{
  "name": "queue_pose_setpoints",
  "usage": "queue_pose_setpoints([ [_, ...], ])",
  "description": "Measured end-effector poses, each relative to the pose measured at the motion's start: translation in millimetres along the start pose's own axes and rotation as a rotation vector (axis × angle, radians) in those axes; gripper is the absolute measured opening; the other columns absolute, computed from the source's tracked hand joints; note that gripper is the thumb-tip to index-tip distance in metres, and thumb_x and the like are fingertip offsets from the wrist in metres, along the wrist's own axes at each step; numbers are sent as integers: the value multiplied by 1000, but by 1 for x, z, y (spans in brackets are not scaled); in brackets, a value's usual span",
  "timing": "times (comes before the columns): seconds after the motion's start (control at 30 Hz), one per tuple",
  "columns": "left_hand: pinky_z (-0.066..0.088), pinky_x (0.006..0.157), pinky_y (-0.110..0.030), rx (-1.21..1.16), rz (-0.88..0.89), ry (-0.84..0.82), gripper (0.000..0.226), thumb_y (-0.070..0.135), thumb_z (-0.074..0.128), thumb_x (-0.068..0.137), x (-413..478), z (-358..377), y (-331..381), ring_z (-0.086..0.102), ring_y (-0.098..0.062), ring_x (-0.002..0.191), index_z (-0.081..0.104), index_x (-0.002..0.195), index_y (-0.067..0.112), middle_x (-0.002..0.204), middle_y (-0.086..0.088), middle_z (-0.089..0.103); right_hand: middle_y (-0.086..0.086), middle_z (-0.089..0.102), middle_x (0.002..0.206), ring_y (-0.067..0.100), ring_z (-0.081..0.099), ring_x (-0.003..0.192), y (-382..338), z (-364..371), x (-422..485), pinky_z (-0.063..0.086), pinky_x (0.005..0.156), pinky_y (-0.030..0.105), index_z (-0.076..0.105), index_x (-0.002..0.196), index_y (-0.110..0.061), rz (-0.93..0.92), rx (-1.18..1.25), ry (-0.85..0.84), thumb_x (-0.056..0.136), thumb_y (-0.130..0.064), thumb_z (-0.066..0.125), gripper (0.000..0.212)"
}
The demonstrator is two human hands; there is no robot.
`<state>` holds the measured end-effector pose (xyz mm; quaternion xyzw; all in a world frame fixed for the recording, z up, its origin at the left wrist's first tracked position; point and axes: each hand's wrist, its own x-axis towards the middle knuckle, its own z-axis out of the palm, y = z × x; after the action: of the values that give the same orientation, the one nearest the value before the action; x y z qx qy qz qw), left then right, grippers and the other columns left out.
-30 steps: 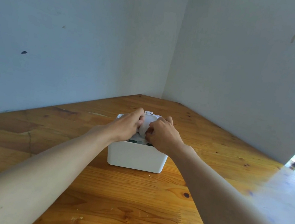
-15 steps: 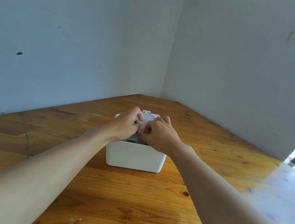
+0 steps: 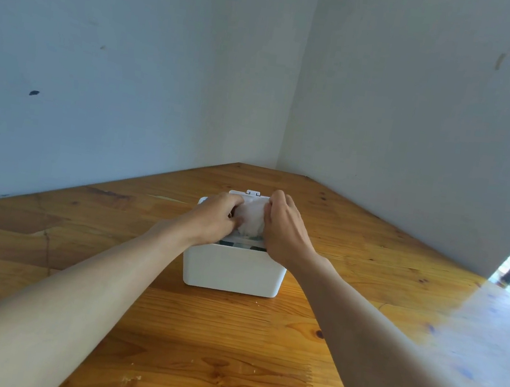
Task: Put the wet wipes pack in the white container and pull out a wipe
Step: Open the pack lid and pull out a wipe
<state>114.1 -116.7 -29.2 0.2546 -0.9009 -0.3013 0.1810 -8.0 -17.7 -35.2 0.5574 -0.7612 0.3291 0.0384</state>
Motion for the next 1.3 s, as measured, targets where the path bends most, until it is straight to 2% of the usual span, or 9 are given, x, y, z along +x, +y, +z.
queue_pose_setpoints([
  [0.13,43,53,-30,-92,-16,85,15,16,46,100,0,-1,-3,57,-21,75,50,86,20,83,-4,58,6,47,88,22,42,83,1,1,-1,33,56,28,33,89,-13,-7,-21,-40,97,-13,37,9],
  [0.23,44,49,-30,-87,-21,92,16,21,41,102,0,-1,0,60,-20,73,45,87,26,88,-9,61,5,52,107,23,42,102,0,0,0,45,75,38,43,109,-12,-10,-43,-115,96,-33,43,25],
  [0.33,42,58,-33,-54,-18,106,11,20,40,102,0,-1,0,55,-19,74,45,94,24,96,-10,62,8,53,119,26,41,113,3,2,3,41,85,35,51,113,-8,-24,-131,-127,94,-24,47,25],
  [0.47,49,60,-41,-88,-28,95,12,23,38,102,0,-1,-4,64,-37,85,48,99,17,99,-18,63,5,55,106,23,43,103,3,1,6,40,74,32,50,97,-12,-5,-38,-68,97,-22,44,13],
  [0.67,54,77,-36,-145,-36,103,31,23,39,102,-1,-2,-3,61,-22,101,46,132,14,121,-10,61,11,60,94,27,55,79,-1,-4,11,46,59,38,44,97,-15,85,22,-20,97,-26,43,11],
  [0.8,39,57,-21,-89,-70,118,23,13,40,100,-1,-1,1,53,-18,85,49,119,3,104,-8,57,11,61,94,27,57,77,-2,-3,12,50,60,40,47,105,-15,105,34,-8,98,-30,44,18],
  [1.0,36,49,-17,-50,-93,126,22,5,46,93,-2,-1,3,53,-6,69,53,114,6,81,6,53,5,58,81,26,54,75,-8,-15,26,44,60,38,49,87,-17,93,13,-7,94,-31,51,15],
  [1.2,47,61,-20,-161,-61,164,39,8,50,92,-3,-2,2,59,-21,99,49,131,12,117,-7,61,2,58,87,26,54,90,-9,-12,25,46,69,41,54,91,-15,181,188,57,91,-34,52,19],
  [1.3,50,69,-36,-169,-78,227,24,20,46,97,-2,-2,-1,58,-24,88,52,115,6,100,-9,60,1,54,98,21,42,102,-9,-10,18,43,78,37,50,110,-13,213,256,41,90,-34,57,30],
])
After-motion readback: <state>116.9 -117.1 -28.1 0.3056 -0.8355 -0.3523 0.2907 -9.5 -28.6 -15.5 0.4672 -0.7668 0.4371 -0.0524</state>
